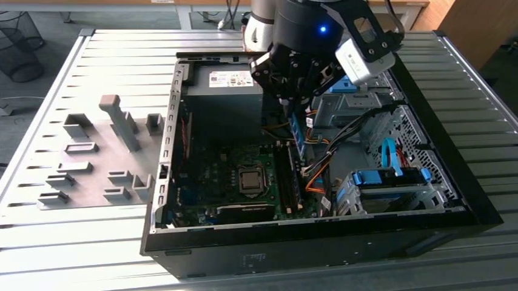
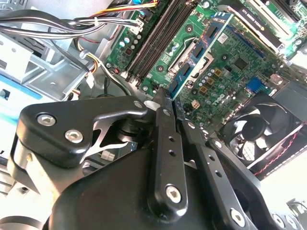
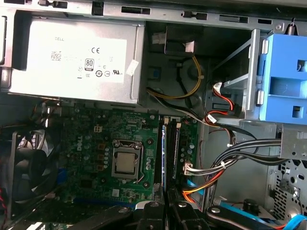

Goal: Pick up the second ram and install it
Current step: 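Insert the second ram into the second slot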

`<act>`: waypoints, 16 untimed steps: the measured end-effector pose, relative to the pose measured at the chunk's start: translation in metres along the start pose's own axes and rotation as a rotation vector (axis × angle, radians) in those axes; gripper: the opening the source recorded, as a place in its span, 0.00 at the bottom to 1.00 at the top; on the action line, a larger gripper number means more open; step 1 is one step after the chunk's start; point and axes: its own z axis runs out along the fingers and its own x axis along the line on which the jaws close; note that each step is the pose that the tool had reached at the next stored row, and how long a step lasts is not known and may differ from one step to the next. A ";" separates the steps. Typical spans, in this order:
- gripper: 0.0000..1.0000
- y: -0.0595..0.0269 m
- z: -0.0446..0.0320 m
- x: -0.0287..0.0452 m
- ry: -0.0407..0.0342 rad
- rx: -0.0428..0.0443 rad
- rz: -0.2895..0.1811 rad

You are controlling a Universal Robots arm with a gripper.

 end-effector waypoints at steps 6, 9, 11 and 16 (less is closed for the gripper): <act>0.14 0.0000 0.0027 0.0000 0.0000 0.0000 0.000; 0.14 0.0000 0.0044 0.0000 0.0000 0.0000 0.000; 0.14 0.0000 0.0054 -0.0001 0.0000 0.0001 0.000; 0.14 0.0000 0.0073 -0.0001 0.0000 0.0001 0.000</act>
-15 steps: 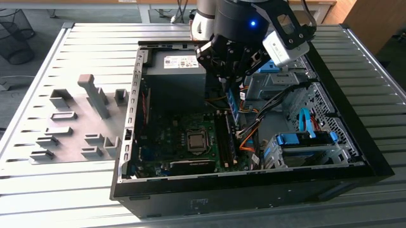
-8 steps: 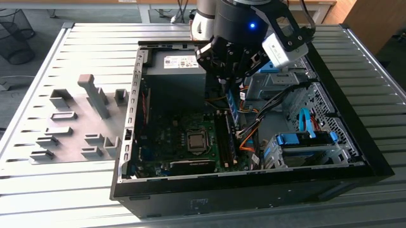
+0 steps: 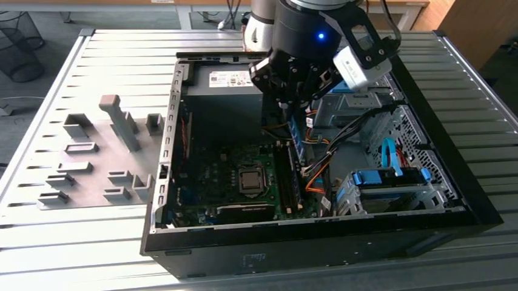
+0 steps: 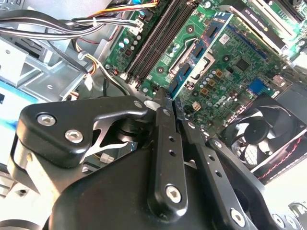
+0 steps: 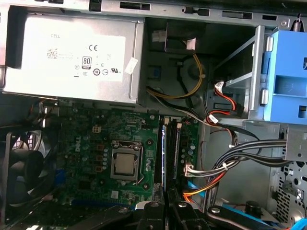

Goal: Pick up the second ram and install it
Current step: 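Insert the second ram into the second slot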

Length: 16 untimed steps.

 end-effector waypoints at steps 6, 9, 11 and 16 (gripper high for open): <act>0.14 0.0000 0.0024 0.0000 0.0000 -0.0001 0.000; 0.14 0.0000 0.0035 0.0000 0.0000 0.0000 0.000; 0.14 0.0000 0.0043 0.0000 0.0000 -0.0001 0.000; 0.14 0.0000 0.0061 -0.0001 0.0000 0.0000 0.000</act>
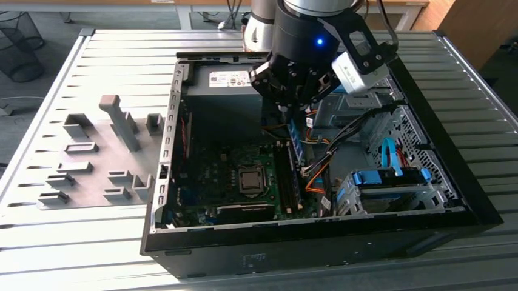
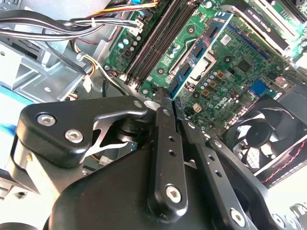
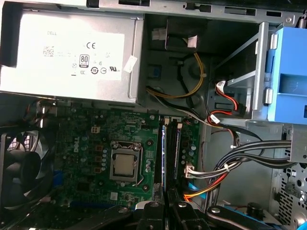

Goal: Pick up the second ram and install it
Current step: 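Insert the second ram into the second slot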

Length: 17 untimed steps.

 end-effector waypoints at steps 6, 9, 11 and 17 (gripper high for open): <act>0.14 0.0000 0.0023 0.0000 0.0000 0.0000 0.000; 0.14 0.0000 0.0034 0.0000 0.0000 0.0000 0.000; 0.14 0.0000 0.0041 0.0000 0.0000 0.0000 0.000; 0.14 0.0000 0.0057 -0.0001 0.0000 0.0000 0.000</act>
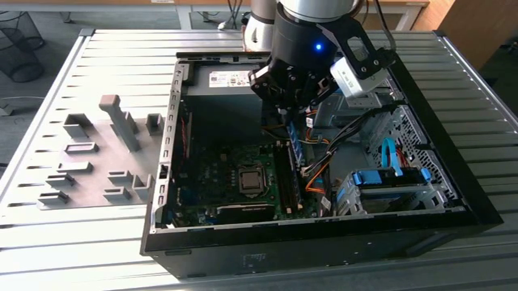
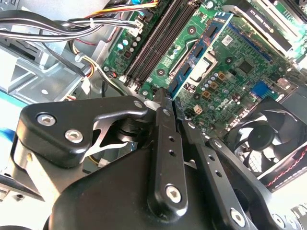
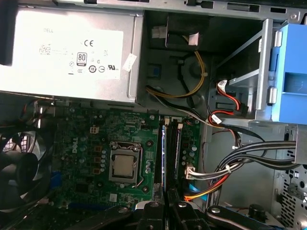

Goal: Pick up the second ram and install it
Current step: 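Insert the second ram into the second slot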

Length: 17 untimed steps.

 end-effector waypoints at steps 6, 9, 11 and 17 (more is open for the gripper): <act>0.14 0.0000 0.0015 0.0000 0.0000 -0.0001 0.000; 0.14 0.0000 0.0022 0.0000 0.0000 -0.0001 0.000; 0.14 0.0000 0.0030 0.0000 -0.0001 -0.0003 0.000; 0.14 0.0001 0.0083 0.0000 0.0008 -0.0002 0.000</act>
